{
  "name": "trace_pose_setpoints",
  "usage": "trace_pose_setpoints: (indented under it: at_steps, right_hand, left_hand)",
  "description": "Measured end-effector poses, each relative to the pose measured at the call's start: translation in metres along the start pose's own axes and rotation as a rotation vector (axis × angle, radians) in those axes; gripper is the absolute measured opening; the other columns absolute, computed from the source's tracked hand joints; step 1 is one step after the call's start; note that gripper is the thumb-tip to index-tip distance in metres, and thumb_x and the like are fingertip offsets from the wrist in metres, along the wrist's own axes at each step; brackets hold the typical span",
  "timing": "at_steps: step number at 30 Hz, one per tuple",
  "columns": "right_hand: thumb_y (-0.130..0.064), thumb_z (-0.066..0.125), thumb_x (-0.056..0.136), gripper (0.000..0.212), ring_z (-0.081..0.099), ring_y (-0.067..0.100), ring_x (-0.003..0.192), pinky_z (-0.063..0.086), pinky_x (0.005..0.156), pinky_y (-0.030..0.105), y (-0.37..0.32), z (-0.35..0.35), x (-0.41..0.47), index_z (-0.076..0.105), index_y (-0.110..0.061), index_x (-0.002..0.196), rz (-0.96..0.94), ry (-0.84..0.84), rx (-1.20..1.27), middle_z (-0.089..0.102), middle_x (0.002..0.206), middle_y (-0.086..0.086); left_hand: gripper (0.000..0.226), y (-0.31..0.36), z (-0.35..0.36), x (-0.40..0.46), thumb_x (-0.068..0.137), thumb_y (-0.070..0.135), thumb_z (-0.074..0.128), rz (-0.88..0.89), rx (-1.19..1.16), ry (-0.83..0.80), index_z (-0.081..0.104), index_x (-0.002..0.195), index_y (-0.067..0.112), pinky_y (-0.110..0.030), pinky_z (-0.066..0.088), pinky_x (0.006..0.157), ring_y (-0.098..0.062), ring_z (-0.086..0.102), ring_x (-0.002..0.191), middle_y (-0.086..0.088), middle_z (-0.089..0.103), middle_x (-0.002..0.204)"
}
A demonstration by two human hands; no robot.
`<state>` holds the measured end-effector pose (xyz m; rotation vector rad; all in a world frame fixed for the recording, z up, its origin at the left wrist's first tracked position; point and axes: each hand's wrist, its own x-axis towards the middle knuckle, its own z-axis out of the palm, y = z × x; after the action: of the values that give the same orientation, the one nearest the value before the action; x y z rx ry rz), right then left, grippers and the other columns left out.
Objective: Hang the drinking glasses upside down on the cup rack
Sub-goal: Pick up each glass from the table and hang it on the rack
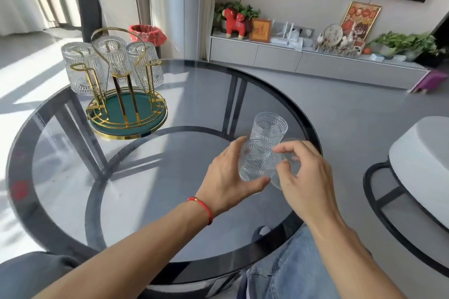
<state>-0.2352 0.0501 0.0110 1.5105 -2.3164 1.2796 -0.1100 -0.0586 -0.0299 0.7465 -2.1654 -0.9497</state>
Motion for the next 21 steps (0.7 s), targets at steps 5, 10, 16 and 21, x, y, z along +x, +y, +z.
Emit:
trace_pose_setpoints:
  at_steps: [5,10,16,21]
  right_hand:
    - [-0.004,0.056,0.086,0.023,0.064,0.015,0.100,0.046,0.090,0.021,-0.005,-0.002,0.000,0.071,-0.016,0.098,-0.195,0.086,-0.036,0.068,0.102,-0.005]
    - [-0.006,0.056,0.089,0.029,0.064,0.012,0.103,0.052,0.090,0.027,-0.019,0.018,-0.010,0.068,-0.012,0.115,-0.432,-0.049,0.049,0.064,0.112,-0.002]
    - [-0.053,0.057,0.092,0.074,0.061,0.001,0.119,0.048,0.100,0.020,-0.055,0.074,0.011,0.026,-0.036,0.157,-0.037,-0.487,0.314,0.053,0.141,-0.013]
    - [-0.038,0.053,0.105,0.048,0.066,0.036,0.120,0.053,0.104,0.053,-0.084,0.119,0.037,0.043,-0.024,0.150,0.266,-0.534,0.716,0.063,0.129,0.025]
  left_hand:
    - [0.095,-0.006,-0.029,0.004,0.062,0.047,0.080,-0.078,0.018,0.035,0.041,0.143,0.020,-0.028,0.044,0.101,-0.015,0.054,0.118,0.001,0.058,0.132]
    - [0.072,-0.011,-0.083,0.014,0.051,0.045,0.073,-0.271,-0.195,0.077,0.053,0.118,0.028,-0.017,0.047,0.078,-0.001,0.061,0.093,0.012,0.062,0.104]
    - [0.037,-0.035,-0.137,0.017,0.058,0.012,0.063,-0.428,-0.808,0.084,0.057,0.094,0.008,-0.054,0.057,0.083,-0.022,0.057,0.090,-0.005,0.059,0.088]
    - [0.046,-0.047,-0.155,0.016,0.059,0.003,0.051,-0.469,-0.997,0.089,0.056,0.104,0.007,-0.055,0.054,0.090,-0.029,0.054,0.092,-0.013,0.054,0.092]
